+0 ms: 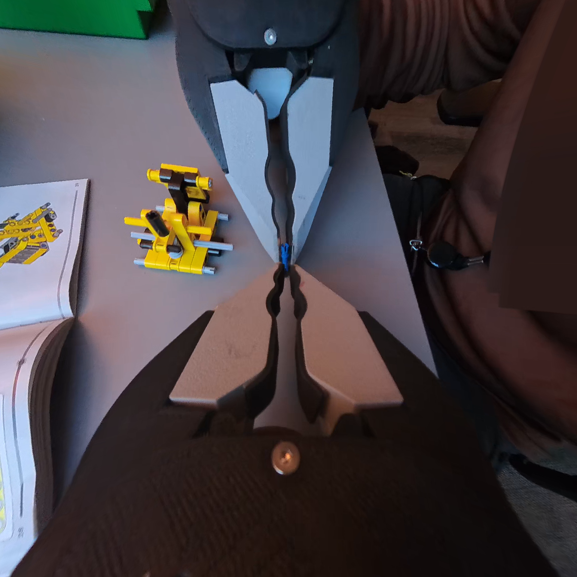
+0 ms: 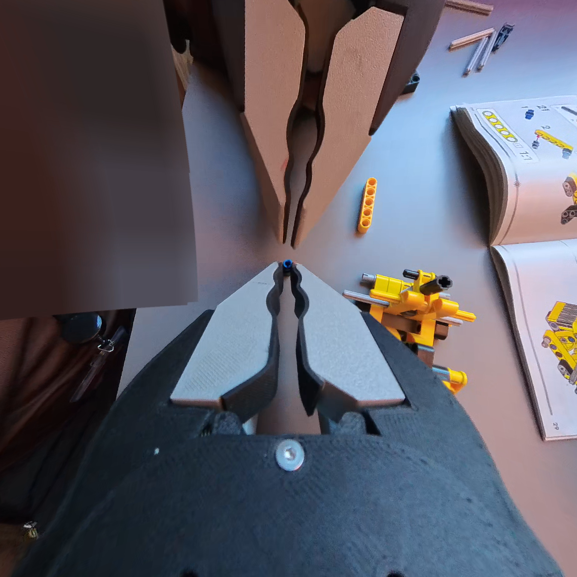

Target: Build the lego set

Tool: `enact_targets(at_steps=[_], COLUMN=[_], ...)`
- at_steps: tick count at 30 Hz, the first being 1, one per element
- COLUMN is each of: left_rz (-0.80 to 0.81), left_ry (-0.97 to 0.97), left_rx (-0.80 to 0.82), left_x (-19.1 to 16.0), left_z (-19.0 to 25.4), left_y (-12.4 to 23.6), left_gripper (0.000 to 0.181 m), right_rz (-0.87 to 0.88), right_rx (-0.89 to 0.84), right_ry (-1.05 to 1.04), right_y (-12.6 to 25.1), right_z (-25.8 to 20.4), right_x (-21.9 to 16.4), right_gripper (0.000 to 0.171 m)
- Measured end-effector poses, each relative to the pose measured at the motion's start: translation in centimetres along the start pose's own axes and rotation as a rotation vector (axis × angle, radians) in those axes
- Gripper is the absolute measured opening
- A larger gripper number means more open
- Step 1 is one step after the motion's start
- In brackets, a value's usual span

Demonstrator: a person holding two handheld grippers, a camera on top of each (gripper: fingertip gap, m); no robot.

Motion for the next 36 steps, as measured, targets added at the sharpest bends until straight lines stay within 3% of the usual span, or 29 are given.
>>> enact_targets(at_steps=[1,22,36], left_rz=[0.009,0.028,0.024], left_ry=[0.001,-0.008,-0.009], left_rx=[0.006,0.036,0.036], left_x=[0.2,0.5,0.3], left_z=[0.0,0.0,0.0], left_y=[-0.2,-0.3,-0.1], left_gripper=[0.000,0.000,0.000], right_rz=[-0.009,-0.240,-0.284], right_rx=[-0.001,-0.047,-0.010], right_ry=[0.004,0.050,0.081], right_y=[0.0,-0.3,-0.6], right_z=[0.0,-0.1,0.0], right_x=[0.1,1.2,1.5], right_gripper=[0.001,0.001,0.001])
Point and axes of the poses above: each gripper's, where its closed fingertips meet, y back along the fingers, x out of its top, z = x × y across the jaws, the point moved 6 cm from there along y, back along the fingers, and after that the axes turned 1 degree about -x, right-handed, at the moved point
